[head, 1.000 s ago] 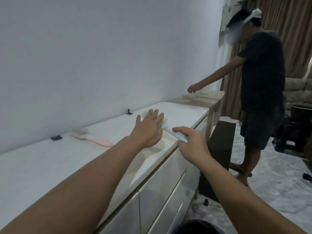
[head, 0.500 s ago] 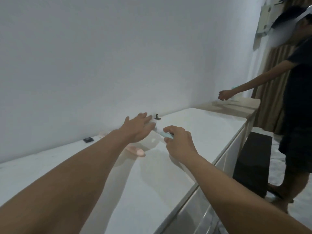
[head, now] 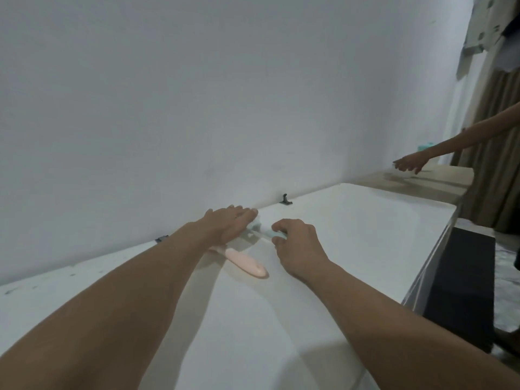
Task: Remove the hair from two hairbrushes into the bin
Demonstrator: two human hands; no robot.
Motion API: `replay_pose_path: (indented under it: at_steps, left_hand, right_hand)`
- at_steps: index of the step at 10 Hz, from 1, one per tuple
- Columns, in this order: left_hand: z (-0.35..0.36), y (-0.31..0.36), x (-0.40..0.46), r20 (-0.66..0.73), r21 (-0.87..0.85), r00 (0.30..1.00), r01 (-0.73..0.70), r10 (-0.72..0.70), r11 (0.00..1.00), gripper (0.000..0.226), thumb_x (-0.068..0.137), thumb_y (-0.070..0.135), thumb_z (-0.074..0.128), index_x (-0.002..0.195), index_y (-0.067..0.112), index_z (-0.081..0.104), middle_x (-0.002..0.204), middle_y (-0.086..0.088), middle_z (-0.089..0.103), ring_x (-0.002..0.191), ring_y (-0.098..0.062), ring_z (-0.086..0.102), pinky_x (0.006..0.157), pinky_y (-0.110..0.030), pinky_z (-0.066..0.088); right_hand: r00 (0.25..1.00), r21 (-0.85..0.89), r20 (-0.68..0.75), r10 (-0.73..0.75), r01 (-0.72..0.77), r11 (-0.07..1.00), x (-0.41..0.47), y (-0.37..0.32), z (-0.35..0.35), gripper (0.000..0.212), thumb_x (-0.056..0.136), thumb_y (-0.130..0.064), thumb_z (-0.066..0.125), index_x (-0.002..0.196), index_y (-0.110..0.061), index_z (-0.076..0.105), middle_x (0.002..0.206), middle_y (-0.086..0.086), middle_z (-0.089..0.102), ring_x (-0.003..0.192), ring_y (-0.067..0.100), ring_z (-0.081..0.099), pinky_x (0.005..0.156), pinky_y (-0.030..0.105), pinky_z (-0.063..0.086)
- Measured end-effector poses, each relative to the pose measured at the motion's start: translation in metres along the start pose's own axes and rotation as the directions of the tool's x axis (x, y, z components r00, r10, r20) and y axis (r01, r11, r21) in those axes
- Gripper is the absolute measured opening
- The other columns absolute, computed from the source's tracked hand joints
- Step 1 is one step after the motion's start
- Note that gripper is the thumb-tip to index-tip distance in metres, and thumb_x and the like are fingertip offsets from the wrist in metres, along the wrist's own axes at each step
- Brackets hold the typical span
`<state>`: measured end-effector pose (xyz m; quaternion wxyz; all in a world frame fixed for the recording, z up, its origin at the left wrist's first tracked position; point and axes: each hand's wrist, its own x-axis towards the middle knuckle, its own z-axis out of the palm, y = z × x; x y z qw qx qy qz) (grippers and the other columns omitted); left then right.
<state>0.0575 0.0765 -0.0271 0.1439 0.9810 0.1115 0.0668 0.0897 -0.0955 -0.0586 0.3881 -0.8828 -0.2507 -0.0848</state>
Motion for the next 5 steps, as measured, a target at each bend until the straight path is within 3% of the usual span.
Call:
replay_pose_path:
  at_steps: [2, 3, 4, 5]
  left_hand:
    - [0.0045, -0.0031, -0.0009, 0.025, -0.02, 0.999, -0.037, 0.037, 0.999, 0.048, 0.102, 0.047, 0.013, 0.123, 0.023, 0.049, 0.129, -0.005, 0.053, 0.119, -0.026, 0.047, 0.103, -0.041, 0.034]
    - [0.0039, -0.0037, -0.0032, 0.031, 0.016, 0.999, -0.026, 0.026, 1.0, 0.042, 0.103, 0.042, 0.014, 0.123, 0.022, 0.046, 0.119, -0.004, 0.051, 0.116, -0.027, 0.048, 0.099, -0.041, 0.036]
    - [0.0049, -0.0055, -0.0027, 0.016, 0.096, 0.999, -0.052, 0.051, 0.994, 0.042, 0.103, 0.041, 0.015, 0.124, 0.021, 0.045, 0.123, -0.006, 0.051, 0.122, -0.027, 0.047, 0.103, -0.047, 0.034]
    - [0.0024, -0.0008, -0.002, -0.076, 0.111, 0.995, -0.055, 0.064, 0.992, 0.054, 0.102, 0.048, 0.015, 0.136, 0.019, 0.047, 0.139, -0.004, 0.048, 0.138, -0.022, 0.037, 0.113, -0.052, 0.019]
  right_hand:
    - [0.998, -0.084, 0.005, -0.07, 0.07, 0.994, 0.004, 0.0058, 0.0088, 0.027, 0.093, -0.017, 0.055, 0.119, -0.017, 0.063, 0.112, 0.009, 0.067, 0.101, 0.028, 0.06, 0.081, 0.03, 0.046]
    - [0.999, -0.113, 0.022, -0.049, 0.051, 0.992, 0.0033, 0.0072, 0.0098, 0.027, 0.091, -0.02, 0.057, 0.117, -0.02, 0.062, 0.112, 0.006, 0.067, 0.103, 0.028, 0.06, 0.087, 0.035, 0.048]
    - [0.998, -0.156, 0.032, -0.062, 0.066, 0.986, 0.0018, 0.0071, 0.0094, 0.034, 0.091, -0.02, 0.058, 0.125, -0.019, 0.057, 0.119, 0.007, 0.066, 0.111, 0.029, 0.058, 0.094, 0.038, 0.046]
    - [0.999, -0.079, 0.036, -0.014, 0.016, 0.997, -0.0022, 0.0071, 0.0031, 0.047, 0.091, -0.023, 0.061, 0.136, -0.015, 0.048, 0.132, 0.008, 0.057, 0.123, 0.026, 0.051, 0.1, 0.033, 0.041]
